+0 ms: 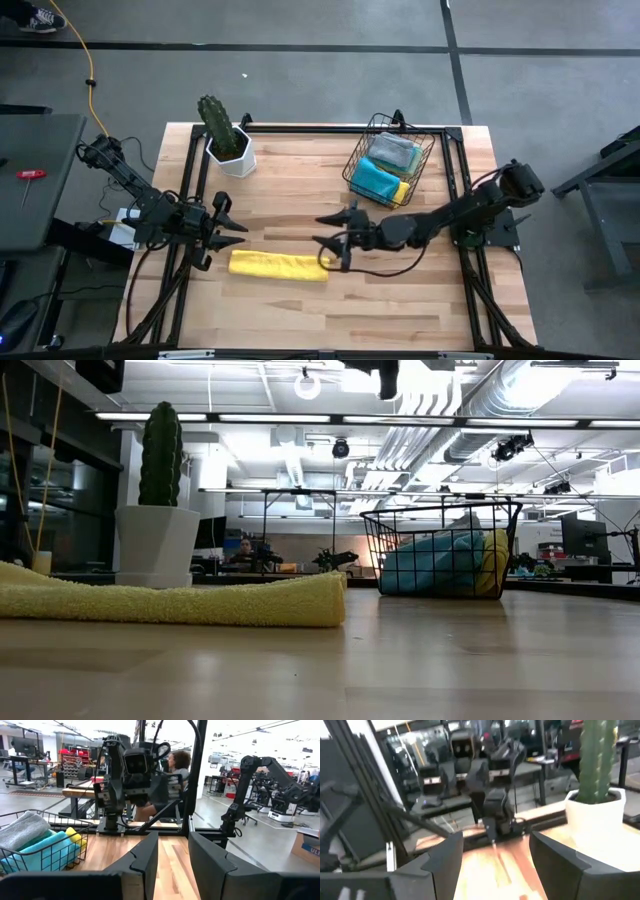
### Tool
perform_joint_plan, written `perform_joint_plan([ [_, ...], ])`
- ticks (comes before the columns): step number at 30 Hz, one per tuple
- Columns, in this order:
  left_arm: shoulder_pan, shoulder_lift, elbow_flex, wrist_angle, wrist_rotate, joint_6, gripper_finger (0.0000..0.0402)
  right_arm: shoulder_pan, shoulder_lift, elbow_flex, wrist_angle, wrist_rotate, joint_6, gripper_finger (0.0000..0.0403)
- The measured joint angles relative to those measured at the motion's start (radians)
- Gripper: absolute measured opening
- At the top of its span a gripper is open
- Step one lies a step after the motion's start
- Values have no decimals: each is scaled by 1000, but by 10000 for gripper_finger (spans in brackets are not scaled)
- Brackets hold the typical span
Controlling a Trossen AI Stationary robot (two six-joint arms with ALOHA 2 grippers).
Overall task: Fold microfiber towels
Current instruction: Fold the yellow microfiber towel
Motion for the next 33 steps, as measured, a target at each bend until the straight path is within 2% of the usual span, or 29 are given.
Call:
perform_joint_plan([
  [3,0,1,0,-4,0,0,99,0,56,94,-101,-6,17,220],
  [6,0,2,0,-4,0,0,99,1,134,270,-411,-5,114,220],
  [11,0,2,0,-14,0,0,99,28,295,572,-1065,-1,487,220],
  [14,0,2,0,-18,0,0,99,76,377,669,-1332,-2,723,220],
  [17,0,2,0,-19,0,-1,99,130,432,696,-1470,0,969,220],
  [21,0,2,0,-17,0,0,99,178,456,643,-1443,14,1213,220],
  [25,0,2,0,-11,-1,0,99,170,459,552,-1337,16,1329,220],
  [33,1,2,0,-11,-11,0,99,109,458,427,-1089,-77,1314,220],
])
